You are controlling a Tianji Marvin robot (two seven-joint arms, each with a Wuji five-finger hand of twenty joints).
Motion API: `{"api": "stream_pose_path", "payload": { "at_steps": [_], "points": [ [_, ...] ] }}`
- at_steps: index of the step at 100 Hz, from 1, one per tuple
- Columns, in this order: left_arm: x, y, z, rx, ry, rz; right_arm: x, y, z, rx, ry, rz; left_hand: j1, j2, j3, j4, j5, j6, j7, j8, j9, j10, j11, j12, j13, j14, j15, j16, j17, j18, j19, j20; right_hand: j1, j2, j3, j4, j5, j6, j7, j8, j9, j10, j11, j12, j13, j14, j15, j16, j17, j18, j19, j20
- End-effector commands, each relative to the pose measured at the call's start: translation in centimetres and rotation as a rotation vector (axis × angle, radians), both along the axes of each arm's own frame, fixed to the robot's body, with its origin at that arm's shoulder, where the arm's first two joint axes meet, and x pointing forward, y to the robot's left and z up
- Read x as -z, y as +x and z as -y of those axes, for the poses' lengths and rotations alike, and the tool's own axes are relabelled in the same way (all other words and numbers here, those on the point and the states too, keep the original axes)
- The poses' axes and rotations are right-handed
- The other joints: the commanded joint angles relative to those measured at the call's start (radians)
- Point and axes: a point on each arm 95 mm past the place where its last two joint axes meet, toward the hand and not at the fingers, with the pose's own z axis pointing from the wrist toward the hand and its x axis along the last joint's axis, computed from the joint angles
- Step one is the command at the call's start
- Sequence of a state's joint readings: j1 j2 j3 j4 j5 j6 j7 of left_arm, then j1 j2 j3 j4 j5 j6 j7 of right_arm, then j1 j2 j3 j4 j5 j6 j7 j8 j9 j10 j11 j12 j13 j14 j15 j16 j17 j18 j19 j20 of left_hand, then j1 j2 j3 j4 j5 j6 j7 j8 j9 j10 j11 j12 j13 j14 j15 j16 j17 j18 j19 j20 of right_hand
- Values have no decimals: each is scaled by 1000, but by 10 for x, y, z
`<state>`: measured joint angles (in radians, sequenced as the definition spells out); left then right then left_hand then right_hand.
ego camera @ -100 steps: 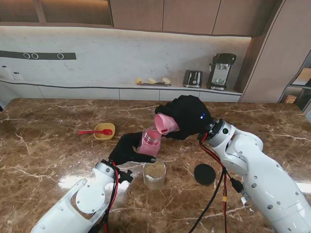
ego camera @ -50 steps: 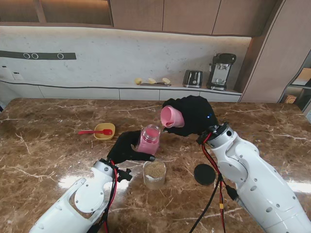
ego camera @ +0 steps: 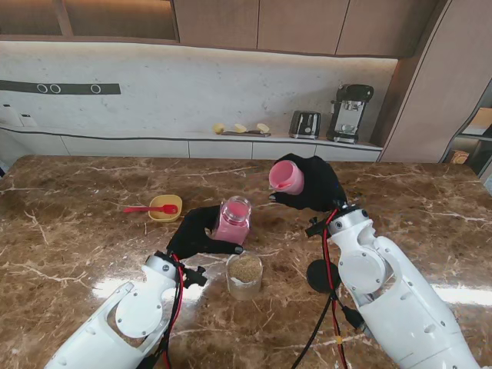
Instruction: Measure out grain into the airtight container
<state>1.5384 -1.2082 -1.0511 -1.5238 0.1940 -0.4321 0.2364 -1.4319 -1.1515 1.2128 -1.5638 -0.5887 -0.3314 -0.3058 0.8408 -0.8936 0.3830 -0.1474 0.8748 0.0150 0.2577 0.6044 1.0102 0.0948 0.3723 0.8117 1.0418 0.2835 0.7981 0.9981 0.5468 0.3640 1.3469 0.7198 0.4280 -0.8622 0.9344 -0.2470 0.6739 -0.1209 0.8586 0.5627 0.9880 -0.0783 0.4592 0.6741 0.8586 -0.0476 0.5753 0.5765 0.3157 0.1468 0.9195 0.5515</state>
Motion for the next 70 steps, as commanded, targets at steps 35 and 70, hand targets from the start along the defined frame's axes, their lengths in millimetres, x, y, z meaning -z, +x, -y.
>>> {"api": "stream_pose_path", "payload": {
  "at_steps": [35,70],
  "points": [
    [2,-2,-1,-13,5,-11,52,30,7,50,47,-281,213,425,525,1,174,-225,672,10,145,-149,164,71,55,-70,46,3,12,-27,52,11,250,-68,145,-53,175,-244,57,254,18,-44,-56,15,-109,-3,-99,-43,-162,8,-198,40],
    [5,-4,-7,-26,13,-18,90,60,4,80,152,-451,213,425,524,0,174,-223,673,10,144,-149,164,72,55,-70,46,4,12,-27,52,11,89,113,36,-36,158,-148,38,100,-19,27,-4,-71,-152,21,-51,-19,-158,-38,-246,82]
  ]
}}
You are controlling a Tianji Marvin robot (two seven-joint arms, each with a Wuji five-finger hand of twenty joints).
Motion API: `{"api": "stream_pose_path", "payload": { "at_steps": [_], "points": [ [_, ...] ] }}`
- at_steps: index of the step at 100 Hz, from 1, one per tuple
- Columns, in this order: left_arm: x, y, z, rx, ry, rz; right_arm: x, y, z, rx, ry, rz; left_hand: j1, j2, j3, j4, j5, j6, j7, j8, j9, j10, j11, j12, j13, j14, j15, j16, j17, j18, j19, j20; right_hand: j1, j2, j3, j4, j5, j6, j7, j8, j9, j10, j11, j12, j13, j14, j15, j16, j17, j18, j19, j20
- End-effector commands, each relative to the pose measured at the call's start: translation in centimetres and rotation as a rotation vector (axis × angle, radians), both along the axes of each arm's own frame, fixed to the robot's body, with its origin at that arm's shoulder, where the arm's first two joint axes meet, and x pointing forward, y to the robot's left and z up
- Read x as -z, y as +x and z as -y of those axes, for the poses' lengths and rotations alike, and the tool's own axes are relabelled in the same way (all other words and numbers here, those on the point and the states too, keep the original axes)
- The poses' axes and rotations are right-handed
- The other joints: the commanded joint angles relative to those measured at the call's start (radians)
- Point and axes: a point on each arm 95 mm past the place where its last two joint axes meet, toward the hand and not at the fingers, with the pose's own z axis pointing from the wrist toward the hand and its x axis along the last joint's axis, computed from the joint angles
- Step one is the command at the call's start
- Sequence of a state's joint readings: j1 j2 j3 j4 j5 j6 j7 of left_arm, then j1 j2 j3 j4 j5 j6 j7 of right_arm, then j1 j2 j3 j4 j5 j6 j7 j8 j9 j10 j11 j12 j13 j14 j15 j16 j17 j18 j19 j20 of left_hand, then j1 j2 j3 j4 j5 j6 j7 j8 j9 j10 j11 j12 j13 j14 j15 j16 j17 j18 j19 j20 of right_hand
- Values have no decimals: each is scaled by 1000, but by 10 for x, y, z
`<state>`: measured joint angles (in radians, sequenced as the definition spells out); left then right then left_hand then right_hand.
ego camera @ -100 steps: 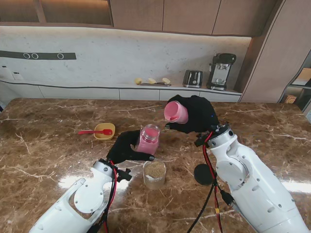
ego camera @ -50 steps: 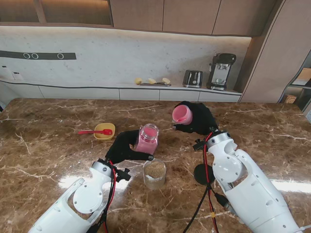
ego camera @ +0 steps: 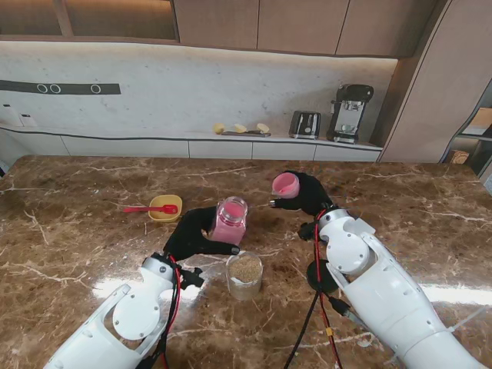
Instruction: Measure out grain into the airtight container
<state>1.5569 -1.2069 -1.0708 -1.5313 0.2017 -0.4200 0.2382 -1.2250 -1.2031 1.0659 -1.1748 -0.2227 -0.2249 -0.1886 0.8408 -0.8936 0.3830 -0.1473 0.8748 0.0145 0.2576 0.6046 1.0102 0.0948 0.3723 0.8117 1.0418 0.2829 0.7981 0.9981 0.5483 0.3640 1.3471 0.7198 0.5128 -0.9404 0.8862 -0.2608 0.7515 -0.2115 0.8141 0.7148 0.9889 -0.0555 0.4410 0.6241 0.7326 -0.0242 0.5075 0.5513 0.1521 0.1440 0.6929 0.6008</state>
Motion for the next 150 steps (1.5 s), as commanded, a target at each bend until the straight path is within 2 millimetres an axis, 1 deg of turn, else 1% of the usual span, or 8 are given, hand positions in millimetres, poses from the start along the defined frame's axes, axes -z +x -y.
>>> {"api": "stream_pose_path", "payload": {
  "at_steps": [1,24,41,63,80,94,128,150],
  "points": [
    [3,-2,-1,-5,4,-7,9,2,-4,1,-10,-33,213,425,524,0,175,-223,673,10,144,-149,164,72,55,-70,46,4,10,-27,51,11,2,196,83,-20,80,-57,89,-65,-21,5,15,-23,-27,-3,18,6,8,-37,-21,33],
    [6,-3,-5,-17,1,-13,28,17,-4,41,-11,-86,214,424,525,0,174,-222,672,10,145,-148,164,72,54,-68,47,4,9,-26,51,10,-21,237,117,-3,62,-45,42,-211,-38,16,7,-35,-39,-1,22,2,43,-44,-12,36],
    [5,-4,-7,-20,1,-8,36,27,-5,74,-9,-116,213,425,525,0,174,-223,672,10,144,-150,163,72,53,-69,46,4,10,-28,52,11,6,194,139,2,6,-12,16,-229,-76,15,-2,-39,-50,-2,21,1,66,-52,0,40],
    [4,-4,-10,-23,6,-3,48,36,-8,119,19,-152,211,424,525,-1,175,-224,672,10,145,-151,163,72,54,-70,46,4,10,-28,52,11,130,45,242,-6,-30,-17,-15,77,-130,0,19,-52,-15,-8,30,-7,155,-63,72,23],
    [3,-5,-11,-24,11,-5,58,41,-6,159,50,-185,212,423,526,0,176,-224,671,10,146,-150,163,71,54,-70,45,4,10,-25,52,10,175,-21,275,40,-17,-8,-22,168,-134,-4,30,-60,16,-17,16,-20,177,-119,42,-53],
    [3,-4,-12,-22,15,-7,65,44,-2,179,65,-206,212,423,526,0,175,-225,671,10,146,-149,163,72,55,-70,46,4,10,-25,51,10,54,99,137,-41,-6,-74,47,102,-141,8,22,-65,-16,-10,-3,-23,86,-112,2,-100],
    [4,-2,-11,-16,21,-12,83,46,9,213,-10,-220,213,423,526,0,174,-223,671,10,144,-149,162,73,55,-71,47,4,11,-27,52,11,-101,332,57,17,-8,-112,7,-195,-256,-6,-84,-117,-314,-63,-139,-97,-159,-195,-185,-22],
    [5,-3,-11,-19,24,-17,91,45,15,204,-134,-206,212,422,525,-1,175,-223,671,10,145,-148,163,73,55,-70,48,5,12,-28,53,11,-222,465,34,87,-43,-89,-255,-173,-468,-31,-118,-178,-528,-138,-159,-120,-232,-279,-325,85]
  ]
}}
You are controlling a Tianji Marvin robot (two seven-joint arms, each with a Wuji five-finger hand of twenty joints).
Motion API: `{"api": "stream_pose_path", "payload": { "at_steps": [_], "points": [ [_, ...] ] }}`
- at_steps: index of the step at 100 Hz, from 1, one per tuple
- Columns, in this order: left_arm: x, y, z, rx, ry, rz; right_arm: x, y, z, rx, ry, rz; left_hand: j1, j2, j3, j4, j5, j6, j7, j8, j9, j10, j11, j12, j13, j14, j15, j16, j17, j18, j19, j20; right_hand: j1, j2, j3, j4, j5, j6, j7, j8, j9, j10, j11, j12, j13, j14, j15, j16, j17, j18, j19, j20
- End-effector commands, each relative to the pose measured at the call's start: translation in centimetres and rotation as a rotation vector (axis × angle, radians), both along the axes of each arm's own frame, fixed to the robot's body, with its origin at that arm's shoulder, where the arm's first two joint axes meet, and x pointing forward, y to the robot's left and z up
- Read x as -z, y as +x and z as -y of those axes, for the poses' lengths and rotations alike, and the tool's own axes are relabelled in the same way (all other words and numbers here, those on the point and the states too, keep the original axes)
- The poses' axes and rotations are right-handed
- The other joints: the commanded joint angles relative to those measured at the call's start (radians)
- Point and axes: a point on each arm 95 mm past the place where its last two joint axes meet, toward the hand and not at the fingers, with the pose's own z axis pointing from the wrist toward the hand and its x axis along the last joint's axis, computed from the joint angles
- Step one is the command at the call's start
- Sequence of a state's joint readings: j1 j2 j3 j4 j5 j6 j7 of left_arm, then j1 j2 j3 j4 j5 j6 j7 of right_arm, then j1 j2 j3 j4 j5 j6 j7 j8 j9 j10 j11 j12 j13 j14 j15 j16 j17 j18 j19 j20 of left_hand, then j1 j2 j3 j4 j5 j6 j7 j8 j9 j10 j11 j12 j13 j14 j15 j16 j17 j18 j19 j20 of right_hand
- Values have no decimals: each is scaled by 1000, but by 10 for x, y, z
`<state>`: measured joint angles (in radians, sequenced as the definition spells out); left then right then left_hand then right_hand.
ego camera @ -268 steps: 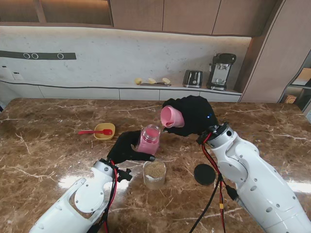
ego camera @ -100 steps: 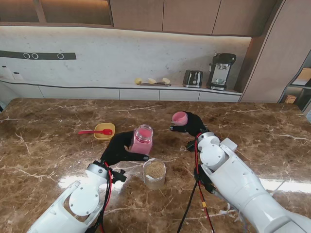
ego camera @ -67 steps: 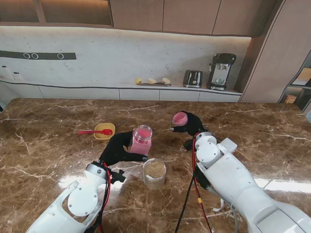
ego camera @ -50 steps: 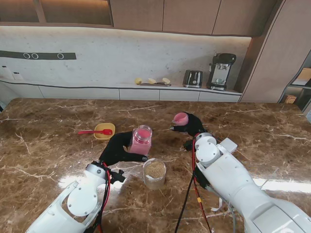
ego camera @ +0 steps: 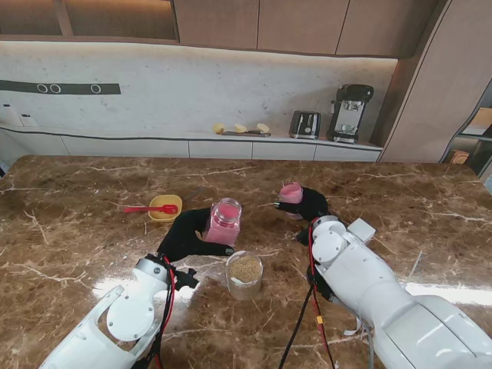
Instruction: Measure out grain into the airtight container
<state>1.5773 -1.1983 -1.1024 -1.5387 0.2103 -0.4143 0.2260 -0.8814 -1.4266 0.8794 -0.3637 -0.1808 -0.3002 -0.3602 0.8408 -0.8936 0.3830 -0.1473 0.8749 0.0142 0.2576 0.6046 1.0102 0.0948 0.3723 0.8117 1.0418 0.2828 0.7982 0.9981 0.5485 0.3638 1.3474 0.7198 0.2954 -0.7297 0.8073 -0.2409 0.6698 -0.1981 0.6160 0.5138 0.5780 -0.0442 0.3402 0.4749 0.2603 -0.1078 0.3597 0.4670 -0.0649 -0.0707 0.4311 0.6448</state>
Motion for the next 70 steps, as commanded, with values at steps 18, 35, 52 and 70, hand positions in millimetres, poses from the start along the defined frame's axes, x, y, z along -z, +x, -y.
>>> {"api": "stream_pose_path", "payload": {
  "at_steps": [18,35,52,70],
  "points": [
    [3,-2,2,-3,0,-13,5,-1,1,-16,-54,-24,213,423,525,-1,174,-223,671,9,145,-148,163,73,55,-70,48,5,12,-28,53,11,-62,302,86,140,-60,-47,-174,61,-169,-43,-32,-48,-121,-73,-37,-49,8,-84,-144,-5],
    [3,-2,2,-6,-4,-15,6,-2,4,-16,-72,-35,211,422,525,-1,175,-221,670,9,146,-149,162,73,56,-71,49,5,12,-27,54,11,-39,268,51,149,-127,2,-218,61,-212,-38,-38,-53,-124,-72,-69,-59,10,-85,-152,-14],
    [3,-2,3,-6,-9,-16,7,-4,6,-18,-83,-41,211,422,526,0,176,-224,670,9,145,-149,161,72,57,-70,49,5,13,-26,53,11,-1,222,32,157,-161,30,-240,67,-221,-32,-38,-53,-123,-66,-75,-55,10,-81,-150,-15],
    [4,-3,4,-8,-13,-18,9,-6,8,-4,-78,-39,211,422,526,0,175,-224,669,9,145,-148,161,73,56,-70,48,4,13,-26,53,11,45,166,64,161,-103,1,-189,116,-206,-30,-32,-51,-119,-63,-60,-43,7,-74,-136,-2]
  ]
}}
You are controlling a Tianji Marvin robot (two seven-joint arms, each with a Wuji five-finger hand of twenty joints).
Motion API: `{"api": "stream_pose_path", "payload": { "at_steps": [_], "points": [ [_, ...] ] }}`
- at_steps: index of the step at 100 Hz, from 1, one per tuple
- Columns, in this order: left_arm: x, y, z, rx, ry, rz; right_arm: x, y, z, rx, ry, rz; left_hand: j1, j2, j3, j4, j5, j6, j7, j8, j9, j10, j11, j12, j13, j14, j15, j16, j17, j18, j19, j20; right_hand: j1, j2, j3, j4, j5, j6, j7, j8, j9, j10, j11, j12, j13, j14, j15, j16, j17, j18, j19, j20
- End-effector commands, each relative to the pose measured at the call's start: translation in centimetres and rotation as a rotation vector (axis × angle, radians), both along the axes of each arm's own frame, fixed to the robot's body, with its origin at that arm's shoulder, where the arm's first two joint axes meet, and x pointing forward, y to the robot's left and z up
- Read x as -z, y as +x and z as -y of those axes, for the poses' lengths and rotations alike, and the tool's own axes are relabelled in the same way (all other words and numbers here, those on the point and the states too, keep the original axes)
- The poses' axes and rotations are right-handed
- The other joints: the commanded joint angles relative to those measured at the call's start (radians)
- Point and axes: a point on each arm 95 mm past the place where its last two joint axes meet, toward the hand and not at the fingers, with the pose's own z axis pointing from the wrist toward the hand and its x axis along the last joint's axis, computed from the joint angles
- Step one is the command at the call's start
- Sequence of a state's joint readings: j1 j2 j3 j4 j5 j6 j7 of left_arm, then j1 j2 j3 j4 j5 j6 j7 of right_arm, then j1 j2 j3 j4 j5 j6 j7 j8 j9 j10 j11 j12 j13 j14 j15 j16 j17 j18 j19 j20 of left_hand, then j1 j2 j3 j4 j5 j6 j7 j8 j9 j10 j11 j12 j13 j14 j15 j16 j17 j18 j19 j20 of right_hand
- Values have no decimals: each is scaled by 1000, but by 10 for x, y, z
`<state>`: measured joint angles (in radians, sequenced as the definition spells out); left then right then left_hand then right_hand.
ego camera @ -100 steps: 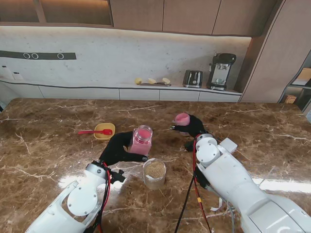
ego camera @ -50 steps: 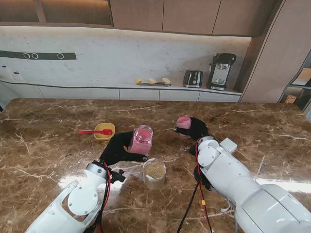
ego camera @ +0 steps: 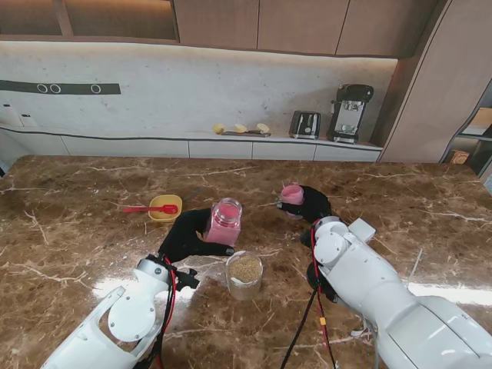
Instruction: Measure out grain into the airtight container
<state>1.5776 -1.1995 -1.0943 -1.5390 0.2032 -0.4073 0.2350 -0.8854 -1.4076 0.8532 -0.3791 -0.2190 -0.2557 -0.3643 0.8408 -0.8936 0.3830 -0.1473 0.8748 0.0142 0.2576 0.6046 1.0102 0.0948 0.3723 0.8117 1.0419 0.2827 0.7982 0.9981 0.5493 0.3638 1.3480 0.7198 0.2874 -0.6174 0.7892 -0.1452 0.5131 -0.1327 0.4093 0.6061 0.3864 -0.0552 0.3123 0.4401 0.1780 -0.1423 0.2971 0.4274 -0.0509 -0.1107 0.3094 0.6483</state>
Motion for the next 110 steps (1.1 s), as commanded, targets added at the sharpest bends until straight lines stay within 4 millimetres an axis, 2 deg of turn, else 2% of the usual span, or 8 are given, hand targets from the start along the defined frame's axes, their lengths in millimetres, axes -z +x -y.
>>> {"api": "stream_pose_path", "payload": {
  "at_steps": [1,19,54,62,68,78,83,110],
  "points": [
    [3,-2,2,-2,-5,-10,7,-5,2,4,1,-21,211,422,526,0,175,-223,669,9,145,-148,161,73,56,-70,48,4,12,-26,53,11,58,47,83,64,53,-63,18,25,-13,-19,-4,-16,-37,-28,3,-4,-8,-34,-14,-5],
    [3,-1,2,2,-5,-10,10,-8,8,24,2,-21,211,422,525,0,175,-223,669,9,146,-149,161,73,56,-70,49,4,12,-26,53,11,101,-32,92,49,25,-35,12,43,-18,-14,-5,-16,-37,-20,11,-4,-12,-27,-5,5],
    [3,1,3,11,-6,-5,12,-12,18,51,6,-15,211,421,525,0,174,-222,669,9,145,-148,161,74,55,-69,49,5,11,-26,52,11,88,10,11,55,-40,9,-67,29,-26,-12,-9,-15,-38,-18,12,-7,-14,-22,-3,11],
    [3,1,3,12,-6,-3,12,-13,19,52,7,-12,212,421,525,0,174,-222,669,9,144,-149,160,74,55,-70,49,5,11,-26,52,11,92,16,-23,58,-68,27,-94,17,-30,-12,-11,-15,-39,-17,14,-5,-15,-20,-1,15],
    [3,2,3,14,-6,-3,12,-14,20,52,8,-9,212,422,525,0,174,-222,669,9,144,-149,160,75,55,-71,49,5,11,-26,52,11,110,23,-87,70,-93,47,-123,3,-35,-10,-11,-13,-39,-16,14,-5,-16,-20,1,19],
    [3,2,3,14,-6,-2,11,-15,21,49,9,-4,211,422,525,-1,174,-222,669,9,145,-148,161,75,55,-69,49,5,11,-27,53,12,100,5,-124,75,-144,77,-151,-8,-45,-10,-14,-13,-40,-13,13,-6,-16,-18,2,21],
    [3,2,3,14,-6,-2,11,-15,22,50,13,0,212,422,525,0,174,-222,669,9,145,-148,161,75,55,-70,49,5,11,-27,53,12,109,-11,-158,92,-160,90,-175,-20,-51,-9,-12,-11,-39,-11,12,-7,-17,-17,6,26],
    [4,1,3,17,-7,0,4,-17,27,46,14,34,210,422,525,0,175,-222,669,9,146,-149,161,74,57,-70,49,4,12,-26,53,12,132,-29,-169,93,-229,133,-234,-44,-75,-8,-7,-8,-39,0,29,-1,-25,-10,41,65]
  ]
}}
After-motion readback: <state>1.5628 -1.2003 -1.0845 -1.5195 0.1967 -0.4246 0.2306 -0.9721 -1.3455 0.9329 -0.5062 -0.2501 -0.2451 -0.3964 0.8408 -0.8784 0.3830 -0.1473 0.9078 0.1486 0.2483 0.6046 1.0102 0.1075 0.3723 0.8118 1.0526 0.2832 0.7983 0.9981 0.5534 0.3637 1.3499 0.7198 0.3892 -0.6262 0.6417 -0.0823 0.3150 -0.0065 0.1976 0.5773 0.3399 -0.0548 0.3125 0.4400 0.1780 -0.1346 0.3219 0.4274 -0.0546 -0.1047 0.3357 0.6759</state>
